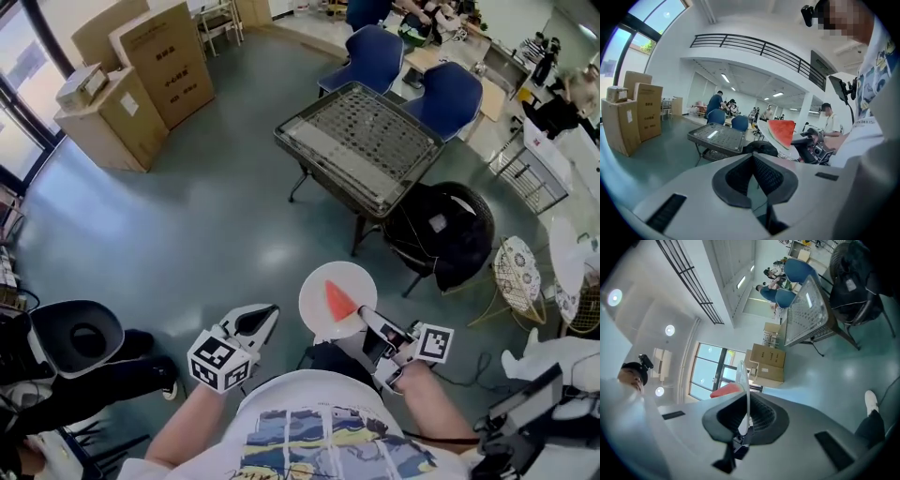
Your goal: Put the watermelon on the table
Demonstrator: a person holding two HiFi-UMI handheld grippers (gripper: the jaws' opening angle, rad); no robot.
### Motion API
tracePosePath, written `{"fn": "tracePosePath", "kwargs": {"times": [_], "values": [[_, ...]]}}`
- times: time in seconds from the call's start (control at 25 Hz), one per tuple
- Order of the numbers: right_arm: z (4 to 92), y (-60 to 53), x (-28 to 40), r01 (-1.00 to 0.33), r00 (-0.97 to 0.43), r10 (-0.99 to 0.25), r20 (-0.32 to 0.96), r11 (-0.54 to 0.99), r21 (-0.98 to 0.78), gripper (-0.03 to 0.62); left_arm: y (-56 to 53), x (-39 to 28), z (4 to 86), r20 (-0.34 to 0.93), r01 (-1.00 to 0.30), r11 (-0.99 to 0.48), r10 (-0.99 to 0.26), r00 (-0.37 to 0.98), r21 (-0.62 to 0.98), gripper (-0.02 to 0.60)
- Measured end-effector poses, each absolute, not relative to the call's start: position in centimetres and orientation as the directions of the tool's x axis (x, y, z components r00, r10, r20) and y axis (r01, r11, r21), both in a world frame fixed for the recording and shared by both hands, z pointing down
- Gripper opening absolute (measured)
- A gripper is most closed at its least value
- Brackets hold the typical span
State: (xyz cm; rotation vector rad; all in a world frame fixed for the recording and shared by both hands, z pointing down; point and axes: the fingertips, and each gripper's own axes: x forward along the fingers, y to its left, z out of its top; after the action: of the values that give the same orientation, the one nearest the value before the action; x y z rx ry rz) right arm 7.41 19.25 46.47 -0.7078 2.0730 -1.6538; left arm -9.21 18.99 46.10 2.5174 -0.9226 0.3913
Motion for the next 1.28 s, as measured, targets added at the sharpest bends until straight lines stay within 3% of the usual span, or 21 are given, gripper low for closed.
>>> {"fn": "tracePosePath", "kwargs": {"times": [0.44, 0.84, 1.28], "values": [[46.4, 3.3, 12.3, -0.138, -0.833, -0.553, -0.008, 0.221, -0.966, 0.015, 5.7, -4.0, 44.2, 0.340, -0.674, -0.651, -0.583, 0.738, 0.349, 0.009], [48.6, -9.4, 9.1, -0.140, -0.806, -0.592, 0.005, 0.183, -0.973, 0.015, -6.6, -8.5, 45.7, 0.332, -0.665, -0.646, -0.576, 0.747, 0.375, 0.009], [51.1, -27.4, 4.7, -0.190, -0.690, -0.723, 0.025, 0.149, -0.970, 0.015, -23.3, -15.6, 44.3, 0.339, -0.545, -0.765, -0.439, 0.832, 0.344, 0.009]]}}
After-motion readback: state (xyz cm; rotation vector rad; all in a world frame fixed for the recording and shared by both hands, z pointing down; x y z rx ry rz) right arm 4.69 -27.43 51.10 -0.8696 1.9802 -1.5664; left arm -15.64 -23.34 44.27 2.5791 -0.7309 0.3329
